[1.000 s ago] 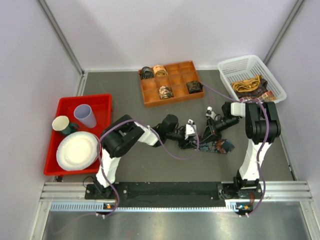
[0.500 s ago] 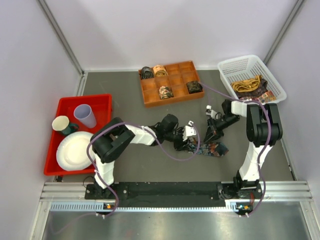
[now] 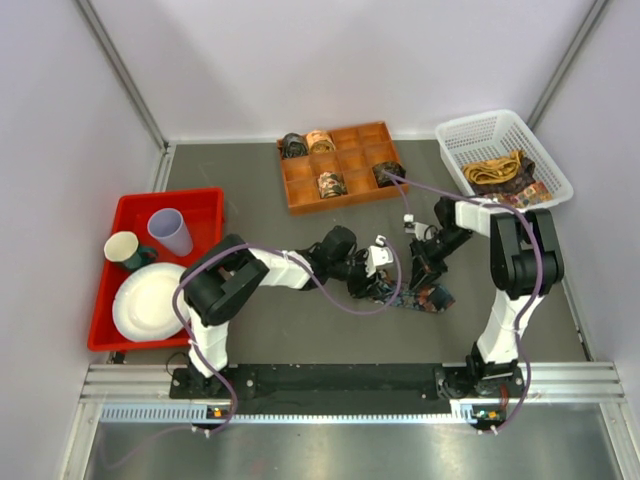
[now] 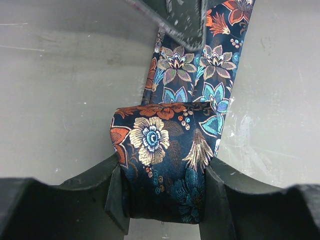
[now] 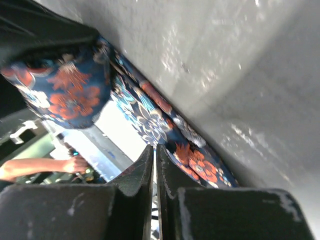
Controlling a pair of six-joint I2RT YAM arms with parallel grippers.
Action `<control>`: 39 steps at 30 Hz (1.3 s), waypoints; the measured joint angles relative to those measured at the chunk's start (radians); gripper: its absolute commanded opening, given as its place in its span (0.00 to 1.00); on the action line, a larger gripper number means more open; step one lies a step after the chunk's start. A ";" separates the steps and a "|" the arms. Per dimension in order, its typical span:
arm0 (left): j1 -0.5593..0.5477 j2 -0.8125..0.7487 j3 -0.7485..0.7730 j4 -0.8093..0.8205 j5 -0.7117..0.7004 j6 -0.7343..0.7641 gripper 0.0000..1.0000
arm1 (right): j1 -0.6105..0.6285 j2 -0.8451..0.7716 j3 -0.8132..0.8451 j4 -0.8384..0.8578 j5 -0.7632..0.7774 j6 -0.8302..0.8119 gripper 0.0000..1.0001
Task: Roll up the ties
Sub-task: Roll the tie at the center of the board.
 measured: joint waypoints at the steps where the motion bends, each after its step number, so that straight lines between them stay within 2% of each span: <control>1: 0.001 -0.002 -0.004 0.005 -0.001 -0.002 0.02 | 0.000 -0.010 -0.003 -0.004 0.014 -0.005 0.04; 9: 0.007 -0.002 -0.010 0.022 0.016 -0.001 0.09 | 0.008 0.021 -0.002 -0.032 0.117 -0.016 0.03; 20: 0.052 0.021 0.097 -0.146 0.065 0.018 0.09 | 0.055 0.158 0.187 -0.170 0.207 -0.032 0.00; 24: 0.063 0.019 0.084 -0.138 0.101 0.033 0.18 | 0.057 0.161 0.198 -0.172 0.222 -0.035 0.00; 31: 0.069 0.013 0.071 -0.147 0.178 0.114 0.24 | 0.057 0.161 0.197 -0.172 0.223 -0.039 0.00; 36: 0.082 0.013 0.103 -0.191 0.225 0.163 0.25 | 0.057 0.160 0.197 -0.171 0.223 -0.040 0.00; 39: 0.086 0.013 0.108 -0.206 0.244 0.188 0.22 | 0.057 0.160 0.197 -0.171 0.223 -0.042 0.00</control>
